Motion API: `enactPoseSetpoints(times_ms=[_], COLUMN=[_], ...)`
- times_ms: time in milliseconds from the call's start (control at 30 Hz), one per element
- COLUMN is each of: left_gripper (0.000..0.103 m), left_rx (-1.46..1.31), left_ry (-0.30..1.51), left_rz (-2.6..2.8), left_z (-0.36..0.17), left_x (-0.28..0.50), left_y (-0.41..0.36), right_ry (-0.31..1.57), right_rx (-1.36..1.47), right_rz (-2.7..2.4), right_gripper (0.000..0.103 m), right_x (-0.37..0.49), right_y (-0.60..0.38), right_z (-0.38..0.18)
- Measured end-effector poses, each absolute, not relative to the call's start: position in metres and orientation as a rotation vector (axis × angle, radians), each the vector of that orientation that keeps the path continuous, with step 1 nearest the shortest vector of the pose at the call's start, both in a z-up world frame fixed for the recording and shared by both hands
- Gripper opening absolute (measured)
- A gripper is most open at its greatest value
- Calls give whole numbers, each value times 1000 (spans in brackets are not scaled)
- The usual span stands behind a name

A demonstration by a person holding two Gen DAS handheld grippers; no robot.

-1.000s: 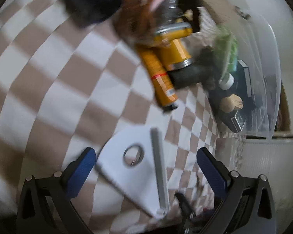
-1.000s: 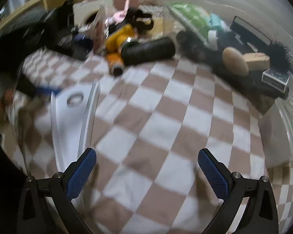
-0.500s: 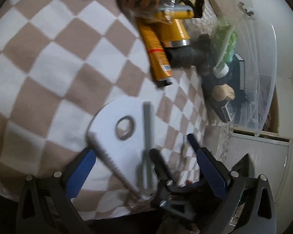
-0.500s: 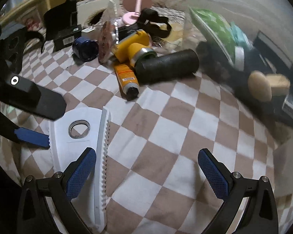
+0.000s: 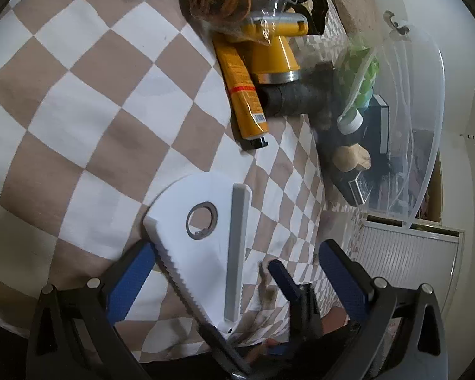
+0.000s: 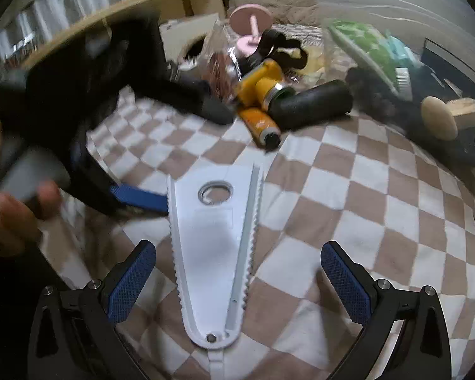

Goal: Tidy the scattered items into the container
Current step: 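Lift the white scraper with the left tool toward the right tool, then close the right tool on the scraper while the left tool holds it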

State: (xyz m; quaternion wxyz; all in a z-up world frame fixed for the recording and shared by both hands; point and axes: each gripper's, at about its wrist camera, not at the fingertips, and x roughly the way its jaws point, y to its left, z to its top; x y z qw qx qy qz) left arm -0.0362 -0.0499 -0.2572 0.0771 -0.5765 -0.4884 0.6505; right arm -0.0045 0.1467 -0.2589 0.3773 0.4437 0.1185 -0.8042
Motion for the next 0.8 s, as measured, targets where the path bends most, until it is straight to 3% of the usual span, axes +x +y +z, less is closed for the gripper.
enactPoseSetpoints(times_ms=[233, 333, 400, 733, 800], left_gripper=[103, 103, 103, 102, 97], left_rx=[-1719, -1721, -1723, -1747, -1744], left_ry=[-1479, -1470, -1461, -1312, -1298], left_rz=[1938, 1940, 1939, 1999, 2004], left_z=[-258, -258, -258, -254, -254], left_x=[-35, -35, -34, -36, -35], left_y=[-54, -55, -55, -40, -37], right_ry=[371, 385, 377, 174, 129], right_rx=[1159, 1172, 1164, 1176, 1177], right_rz=[-2063, -2088, -2073, -2031, -2020], right_gripper=[103, 86, 65, 64, 64], right_x=[1, -1, -2, -12, -15], right_y=[126, 125, 124, 141, 145], right_z=[-273, -275, -272, -257, -252])
